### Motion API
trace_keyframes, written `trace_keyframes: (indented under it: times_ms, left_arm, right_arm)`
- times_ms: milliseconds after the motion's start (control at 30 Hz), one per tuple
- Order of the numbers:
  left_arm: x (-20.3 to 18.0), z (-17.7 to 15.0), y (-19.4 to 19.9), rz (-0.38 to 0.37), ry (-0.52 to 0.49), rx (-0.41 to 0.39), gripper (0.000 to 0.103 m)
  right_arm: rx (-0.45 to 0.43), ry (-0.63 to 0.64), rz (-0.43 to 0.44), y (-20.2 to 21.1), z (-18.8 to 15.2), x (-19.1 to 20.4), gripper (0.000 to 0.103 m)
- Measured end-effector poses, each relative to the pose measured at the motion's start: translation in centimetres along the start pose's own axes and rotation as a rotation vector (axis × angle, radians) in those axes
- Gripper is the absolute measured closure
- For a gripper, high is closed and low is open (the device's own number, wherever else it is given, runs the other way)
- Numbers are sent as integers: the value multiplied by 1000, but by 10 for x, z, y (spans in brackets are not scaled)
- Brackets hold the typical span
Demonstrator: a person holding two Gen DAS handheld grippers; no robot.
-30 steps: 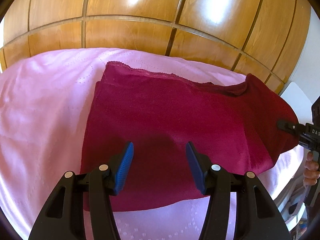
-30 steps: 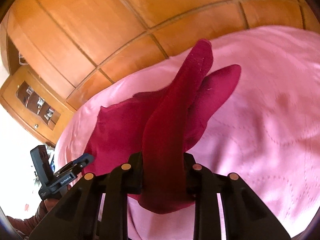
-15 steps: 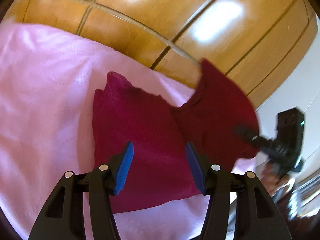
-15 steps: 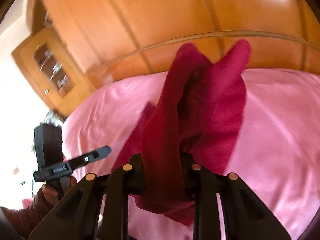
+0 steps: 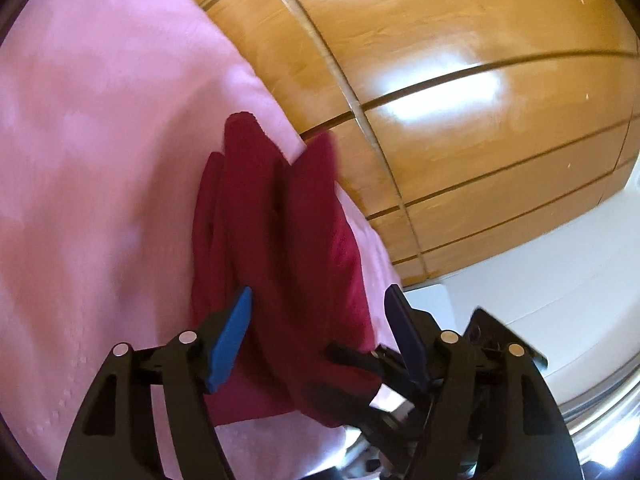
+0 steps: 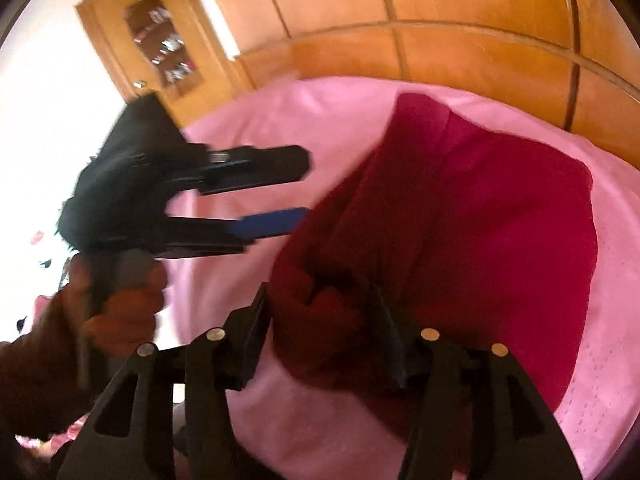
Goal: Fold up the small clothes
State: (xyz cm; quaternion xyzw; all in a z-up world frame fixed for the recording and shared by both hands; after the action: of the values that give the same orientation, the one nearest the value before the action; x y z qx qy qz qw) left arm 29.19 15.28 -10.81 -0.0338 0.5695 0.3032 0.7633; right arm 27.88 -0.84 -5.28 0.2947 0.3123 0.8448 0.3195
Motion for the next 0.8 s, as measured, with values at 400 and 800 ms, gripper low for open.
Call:
trace_keyframes:
  times_ms: [400,800]
  left_arm:
    - [-28,11,-14,-24,-10,68,30]
    - [-64,8,-77,318,-235,216,72]
  right_arm:
    - [-91,-204,-175,97,-81,-73,59]
    - [-39,-56,-286,57,-82,-55,66]
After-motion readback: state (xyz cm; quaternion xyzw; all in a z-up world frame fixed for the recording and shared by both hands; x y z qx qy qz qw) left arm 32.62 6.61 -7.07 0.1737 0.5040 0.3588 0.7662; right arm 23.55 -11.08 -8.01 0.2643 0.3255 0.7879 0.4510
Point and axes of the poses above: each gripper's, at about its wrist camera, not at the fingertips, and y roughly against the way its jaws point, x to its left, z to its top, the point moved 2 cm from there along -y, roughly the way its jaws point
